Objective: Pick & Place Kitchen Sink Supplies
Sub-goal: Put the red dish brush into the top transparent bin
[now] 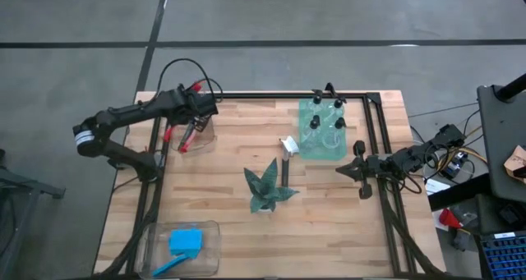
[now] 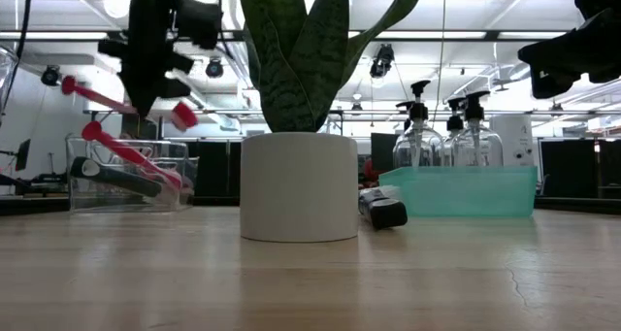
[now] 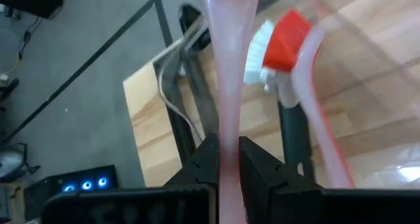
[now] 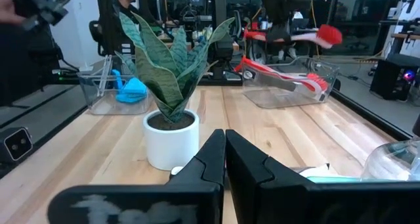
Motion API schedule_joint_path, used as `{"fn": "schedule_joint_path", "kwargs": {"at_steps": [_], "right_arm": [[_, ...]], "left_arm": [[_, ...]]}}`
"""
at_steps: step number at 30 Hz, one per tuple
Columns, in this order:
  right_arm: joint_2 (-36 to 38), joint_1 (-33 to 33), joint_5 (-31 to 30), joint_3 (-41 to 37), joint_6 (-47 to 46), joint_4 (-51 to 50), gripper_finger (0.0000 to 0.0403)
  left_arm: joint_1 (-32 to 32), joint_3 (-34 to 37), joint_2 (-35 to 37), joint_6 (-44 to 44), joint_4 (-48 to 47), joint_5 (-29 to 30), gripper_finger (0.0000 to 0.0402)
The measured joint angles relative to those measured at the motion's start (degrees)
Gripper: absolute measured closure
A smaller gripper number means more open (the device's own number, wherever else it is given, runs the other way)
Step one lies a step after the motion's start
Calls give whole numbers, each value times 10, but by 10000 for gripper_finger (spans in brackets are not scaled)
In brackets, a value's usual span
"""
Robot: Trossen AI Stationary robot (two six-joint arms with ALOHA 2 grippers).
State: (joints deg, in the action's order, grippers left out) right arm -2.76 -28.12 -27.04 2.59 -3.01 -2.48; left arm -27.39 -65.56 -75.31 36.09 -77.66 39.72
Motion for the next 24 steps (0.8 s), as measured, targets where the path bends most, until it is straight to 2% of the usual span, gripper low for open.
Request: {"fn": "schedule_joint_path", "kwargs": {"at_steps": [4,8,12,20,24], "right_arm": [[0,0,0,0,3,0,394],[0,0,0,0,4,0,394],[0,0,0,0,0,0,394],[0,0,0,0,0,0,394],[0,1,0,0,2,0,394]], "left_arm": [[-10,47,0,-10,44,-9,372],[-24,92,0,-27,106,-53,372],[-27,130,-1,-45,153,-62,372],[-30,154,-1,-45,180,-61,371],[-31,153,-1,-45,188,-56,358]]}}
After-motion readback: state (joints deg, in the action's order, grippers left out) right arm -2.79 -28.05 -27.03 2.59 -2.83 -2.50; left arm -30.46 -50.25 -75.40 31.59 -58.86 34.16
